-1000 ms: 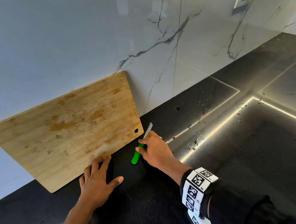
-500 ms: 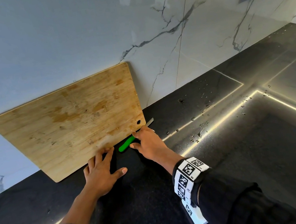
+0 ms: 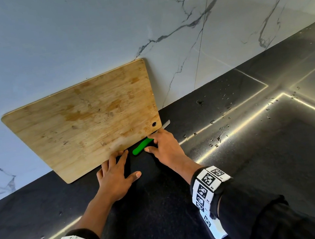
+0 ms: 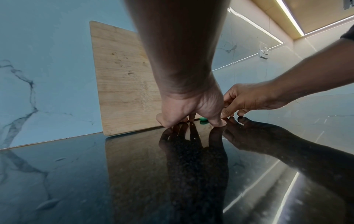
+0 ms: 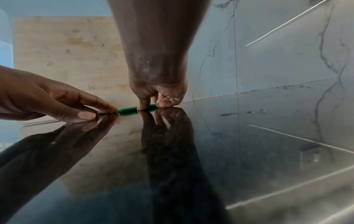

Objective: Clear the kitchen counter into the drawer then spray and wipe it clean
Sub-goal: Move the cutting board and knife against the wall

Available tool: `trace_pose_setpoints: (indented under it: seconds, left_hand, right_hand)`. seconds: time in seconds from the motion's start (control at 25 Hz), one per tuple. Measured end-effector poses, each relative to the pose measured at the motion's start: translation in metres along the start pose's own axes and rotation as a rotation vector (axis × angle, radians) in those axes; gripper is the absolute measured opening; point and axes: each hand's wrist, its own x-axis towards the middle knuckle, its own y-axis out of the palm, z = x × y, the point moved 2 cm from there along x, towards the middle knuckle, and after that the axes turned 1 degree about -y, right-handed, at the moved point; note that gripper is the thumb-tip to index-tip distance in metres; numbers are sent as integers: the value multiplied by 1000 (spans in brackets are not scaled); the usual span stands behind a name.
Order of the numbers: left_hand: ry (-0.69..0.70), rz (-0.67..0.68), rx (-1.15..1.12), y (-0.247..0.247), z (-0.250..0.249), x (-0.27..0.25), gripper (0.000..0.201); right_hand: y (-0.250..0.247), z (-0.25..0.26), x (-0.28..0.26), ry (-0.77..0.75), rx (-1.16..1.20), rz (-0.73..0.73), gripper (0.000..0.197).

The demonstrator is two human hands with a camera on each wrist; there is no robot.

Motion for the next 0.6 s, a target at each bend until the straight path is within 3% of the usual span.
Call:
trace_pose_setpoints:
  seconds: [0.28, 0.6]
  left_hand:
    - [15, -5, -28, 2, -2, -3, 79]
    - [14, -4, -31, 4, -1, -2, 78]
  right_hand:
    - [1, 3, -7, 15, -96, 9, 45]
    - [3, 1, -10, 21, 2, -36, 52]
